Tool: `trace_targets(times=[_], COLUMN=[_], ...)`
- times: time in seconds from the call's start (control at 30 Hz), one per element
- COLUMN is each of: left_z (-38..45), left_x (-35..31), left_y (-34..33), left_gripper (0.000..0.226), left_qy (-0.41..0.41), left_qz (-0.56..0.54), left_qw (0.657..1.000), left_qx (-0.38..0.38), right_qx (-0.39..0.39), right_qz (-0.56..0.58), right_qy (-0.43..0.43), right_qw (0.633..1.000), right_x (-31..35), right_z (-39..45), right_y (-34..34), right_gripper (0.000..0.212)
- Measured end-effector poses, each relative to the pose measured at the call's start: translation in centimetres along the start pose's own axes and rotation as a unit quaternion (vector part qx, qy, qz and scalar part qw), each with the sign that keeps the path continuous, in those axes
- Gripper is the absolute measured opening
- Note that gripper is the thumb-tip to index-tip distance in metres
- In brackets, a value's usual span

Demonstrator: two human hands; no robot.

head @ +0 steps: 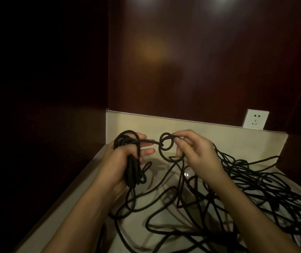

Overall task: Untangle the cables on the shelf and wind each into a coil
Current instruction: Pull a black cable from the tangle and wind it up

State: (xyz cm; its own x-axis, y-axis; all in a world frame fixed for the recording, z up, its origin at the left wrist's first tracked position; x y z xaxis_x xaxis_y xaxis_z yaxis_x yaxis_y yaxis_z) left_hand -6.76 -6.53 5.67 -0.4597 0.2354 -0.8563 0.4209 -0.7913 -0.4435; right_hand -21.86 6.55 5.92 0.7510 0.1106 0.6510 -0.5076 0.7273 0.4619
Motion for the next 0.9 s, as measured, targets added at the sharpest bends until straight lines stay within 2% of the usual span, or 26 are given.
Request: trace_targets(times=[0.13,0.27,0.37,0.53,0.6,0.77,0.9], left_z=[-0.2,-0.8,-1.5,-2.1,-2.2,-2.4,-3.0], left_x=[0.0,0.1,0.4,0.8,1.2,2.4,3.1], left_y=[0.2,0.3,0.3,-0.1,-0.3,-0.5,-0.9], left_gripper=[0.046,0.043,0.036,0.033,0.033,0.043,0.069], left_qy=[-0.040,-0.086,-0.120,-0.195,-0.215,-0.268,-0.239], left_qz=[0.061,0.120,0.155,0.252,0.271,0.331,0.366], left_qw=[0.997,0.988,0.978,0.946,0.937,0.904,0.897], left_qx=[0.027,0.051,0.076,0.062,0.048,0.025,0.065], right_qx=[-0.093,-0.115,-0.116,-0.083,-0.084,-0.087,-0.090], right_qz=[-0.132,-0.216,-0.182,-0.032,-0.018,-0.047,-0.035], right_qy=[0.036,0.092,0.099,0.065,0.059,0.067,0.079], right_qw=[0.986,0.965,0.972,0.994,0.995,0.993,0.992], right_x=[0.2,1.4,2.6,3.7,3.4,3.0,3.3], right_z=[-0.1,-1.0,-1.8,-2.8,-3.2,-4.9,-6.0], right_y=[-0.5,-1.1,-1.7,-2.7,-3.1,-4.2,-4.3], right_gripper=[0.010,0.012,0.007,0.006,0.003,0.024,0.026])
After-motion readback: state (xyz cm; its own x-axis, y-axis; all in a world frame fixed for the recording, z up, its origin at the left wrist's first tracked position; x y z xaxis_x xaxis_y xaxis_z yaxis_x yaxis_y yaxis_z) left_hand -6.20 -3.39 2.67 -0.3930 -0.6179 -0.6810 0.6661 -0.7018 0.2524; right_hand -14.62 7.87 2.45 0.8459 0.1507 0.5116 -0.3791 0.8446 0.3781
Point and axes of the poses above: each hand's wrist, its own z-axis towards the middle knuckle, its own y-axis out of the back of the hand, x = y × z, the point moved 1 cm from there along z, towards the middle knuckle, and after that the axes turned 6 degrees about x, right-handed, at the moved point
